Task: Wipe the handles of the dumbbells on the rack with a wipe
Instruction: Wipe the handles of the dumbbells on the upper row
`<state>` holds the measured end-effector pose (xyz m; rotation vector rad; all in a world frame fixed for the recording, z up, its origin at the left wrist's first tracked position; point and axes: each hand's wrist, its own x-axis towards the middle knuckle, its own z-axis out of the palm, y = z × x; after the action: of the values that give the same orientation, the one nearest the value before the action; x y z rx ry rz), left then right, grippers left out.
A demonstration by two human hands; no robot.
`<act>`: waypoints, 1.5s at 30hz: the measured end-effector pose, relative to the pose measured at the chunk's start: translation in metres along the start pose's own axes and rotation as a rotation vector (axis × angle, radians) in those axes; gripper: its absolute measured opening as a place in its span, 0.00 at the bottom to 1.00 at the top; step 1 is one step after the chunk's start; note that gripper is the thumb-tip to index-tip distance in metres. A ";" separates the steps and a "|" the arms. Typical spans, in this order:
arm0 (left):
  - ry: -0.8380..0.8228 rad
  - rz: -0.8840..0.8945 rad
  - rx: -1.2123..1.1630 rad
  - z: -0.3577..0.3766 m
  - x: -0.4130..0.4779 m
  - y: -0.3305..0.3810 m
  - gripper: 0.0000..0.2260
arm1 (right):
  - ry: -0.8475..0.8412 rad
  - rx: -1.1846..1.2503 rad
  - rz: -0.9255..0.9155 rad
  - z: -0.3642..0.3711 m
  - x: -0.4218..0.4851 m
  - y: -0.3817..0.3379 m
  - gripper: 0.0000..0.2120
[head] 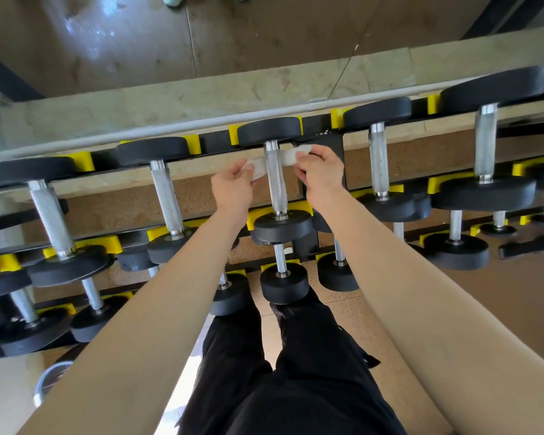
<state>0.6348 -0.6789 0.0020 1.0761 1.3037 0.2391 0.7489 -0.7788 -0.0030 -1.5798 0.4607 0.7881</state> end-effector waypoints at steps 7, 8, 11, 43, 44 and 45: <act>-0.004 0.134 0.104 0.001 -0.011 -0.015 0.07 | -0.031 -0.207 -0.069 -0.010 -0.007 -0.006 0.07; -0.014 0.137 0.127 0.008 -0.012 -0.014 0.08 | -0.016 -0.201 -0.098 -0.017 -0.006 -0.008 0.05; -0.017 0.126 0.186 0.010 -0.013 -0.014 0.07 | 0.012 -0.230 -0.152 -0.025 -0.007 -0.005 0.05; -0.259 0.212 0.996 -0.054 -0.024 -0.030 0.11 | -0.128 -0.930 -0.290 -0.039 -0.033 0.036 0.04; -0.256 0.227 1.024 -0.057 -0.024 -0.030 0.11 | -0.146 -0.950 -0.281 -0.040 -0.033 0.035 0.04; -0.251 0.246 1.028 -0.056 -0.024 -0.030 0.11 | -0.150 -0.962 -0.272 -0.043 -0.032 0.032 0.04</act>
<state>0.5665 -0.6831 0.0015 2.0569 1.0445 -0.4342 0.7142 -0.8308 -0.0020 -2.3680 -0.3105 0.9667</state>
